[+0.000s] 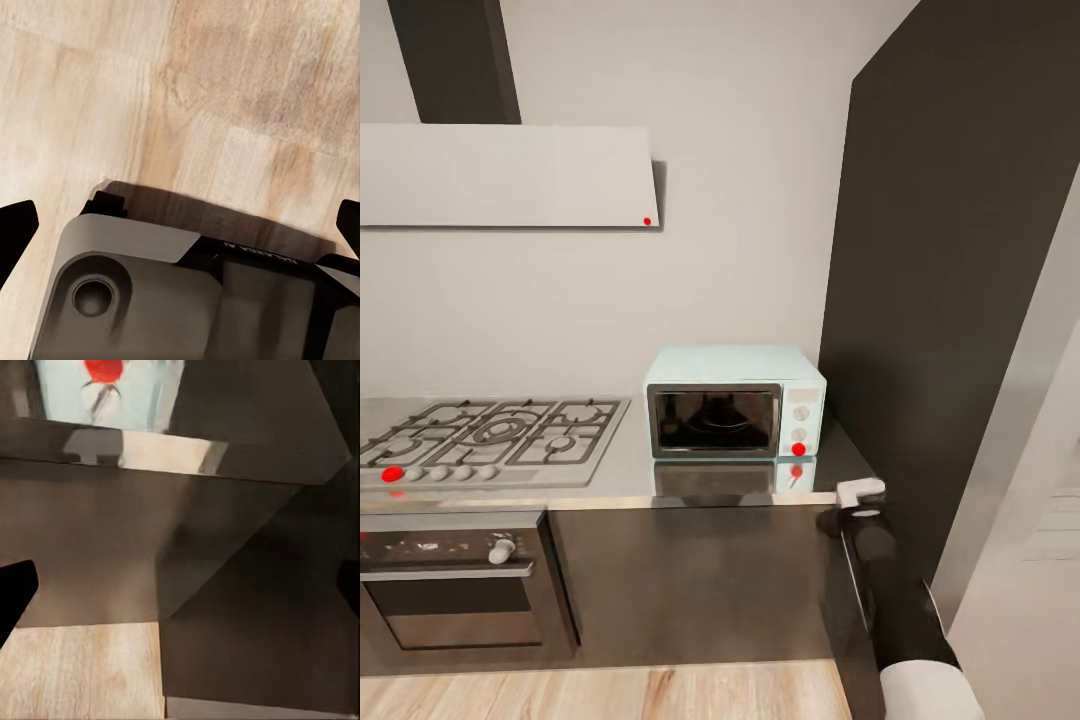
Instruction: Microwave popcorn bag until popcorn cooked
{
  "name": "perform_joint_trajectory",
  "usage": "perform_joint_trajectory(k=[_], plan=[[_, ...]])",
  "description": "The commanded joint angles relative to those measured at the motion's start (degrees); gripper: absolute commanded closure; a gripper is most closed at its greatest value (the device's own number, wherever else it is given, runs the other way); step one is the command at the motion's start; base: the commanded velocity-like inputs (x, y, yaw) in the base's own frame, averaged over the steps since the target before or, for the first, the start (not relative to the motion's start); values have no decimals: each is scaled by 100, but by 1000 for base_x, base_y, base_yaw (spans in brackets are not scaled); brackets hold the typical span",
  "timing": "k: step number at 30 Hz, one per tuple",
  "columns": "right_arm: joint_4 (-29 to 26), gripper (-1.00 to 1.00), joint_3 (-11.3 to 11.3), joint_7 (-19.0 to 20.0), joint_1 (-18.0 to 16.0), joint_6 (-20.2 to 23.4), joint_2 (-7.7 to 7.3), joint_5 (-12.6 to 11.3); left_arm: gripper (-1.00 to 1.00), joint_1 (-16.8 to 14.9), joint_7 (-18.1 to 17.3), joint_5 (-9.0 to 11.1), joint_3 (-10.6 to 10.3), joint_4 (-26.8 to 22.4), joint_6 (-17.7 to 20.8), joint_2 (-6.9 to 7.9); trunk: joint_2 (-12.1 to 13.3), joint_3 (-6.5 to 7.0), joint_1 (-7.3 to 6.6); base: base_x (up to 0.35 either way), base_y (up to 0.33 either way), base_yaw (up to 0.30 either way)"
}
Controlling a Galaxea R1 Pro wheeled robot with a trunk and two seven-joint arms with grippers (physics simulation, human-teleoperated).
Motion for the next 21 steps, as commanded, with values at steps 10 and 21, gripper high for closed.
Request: perform_joint_trajectory(k=[10, 21], plan=[[-219, -100, 93, 0, -1183, 396, 6, -477, -100, -4, -23, 61, -42, 5, -9, 8, -5, -8, 1, 0, 0, 0], [775, -100, 39, -45, -1214, -2078, 6, -1105, -100, -4, -23, 60, -40, 5, -9, 10, -5, -8, 1, 0, 0, 0]])
